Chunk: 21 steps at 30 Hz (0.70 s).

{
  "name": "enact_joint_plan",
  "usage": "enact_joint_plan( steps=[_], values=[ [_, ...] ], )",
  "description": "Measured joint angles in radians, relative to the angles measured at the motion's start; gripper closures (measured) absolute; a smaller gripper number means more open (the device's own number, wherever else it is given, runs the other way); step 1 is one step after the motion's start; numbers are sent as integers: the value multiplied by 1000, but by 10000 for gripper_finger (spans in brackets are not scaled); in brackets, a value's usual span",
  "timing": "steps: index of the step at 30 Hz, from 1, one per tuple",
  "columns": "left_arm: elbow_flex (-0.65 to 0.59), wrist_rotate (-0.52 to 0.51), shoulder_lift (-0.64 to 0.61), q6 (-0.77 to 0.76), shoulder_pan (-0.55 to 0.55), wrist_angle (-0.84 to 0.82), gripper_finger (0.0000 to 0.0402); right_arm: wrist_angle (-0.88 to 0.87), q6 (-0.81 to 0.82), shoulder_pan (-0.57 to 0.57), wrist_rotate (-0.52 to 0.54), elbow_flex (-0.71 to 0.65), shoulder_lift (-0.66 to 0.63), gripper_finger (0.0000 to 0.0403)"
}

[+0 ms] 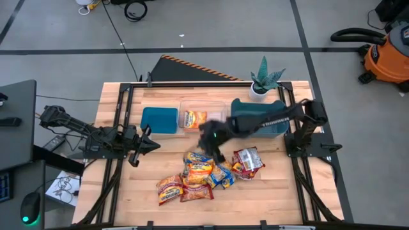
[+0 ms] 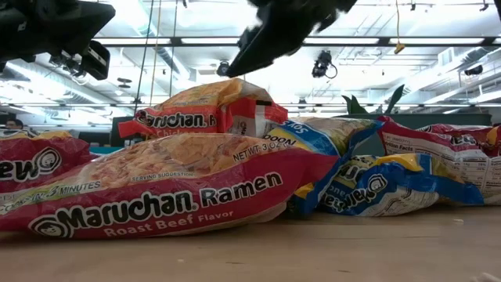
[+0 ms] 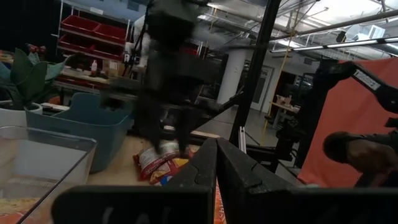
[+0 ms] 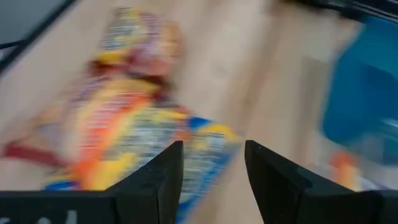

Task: Sort Maruchan noodles
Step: Put the orange noodle pack into the transparent bin

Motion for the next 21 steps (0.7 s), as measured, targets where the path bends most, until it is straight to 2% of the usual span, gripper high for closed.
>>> enact_joint_plan(
  steps=[9, 13, 16, 21],
  values=[
    [0, 0, 0, 1, 0, 0, 388, -38, 23, 200, 125, -1, 0, 226],
    [0, 0, 0, 1, 0, 1, 388, -80, 68, 223, 141, -2, 1, 226],
    [0, 0, 0, 0, 0, 1, 388, -37, 78, 223, 164, -1, 42, 226],
    [0, 0, 0, 0, 0, -2, 388, 41, -19, 248, 261, -2, 114, 226]
  ],
)
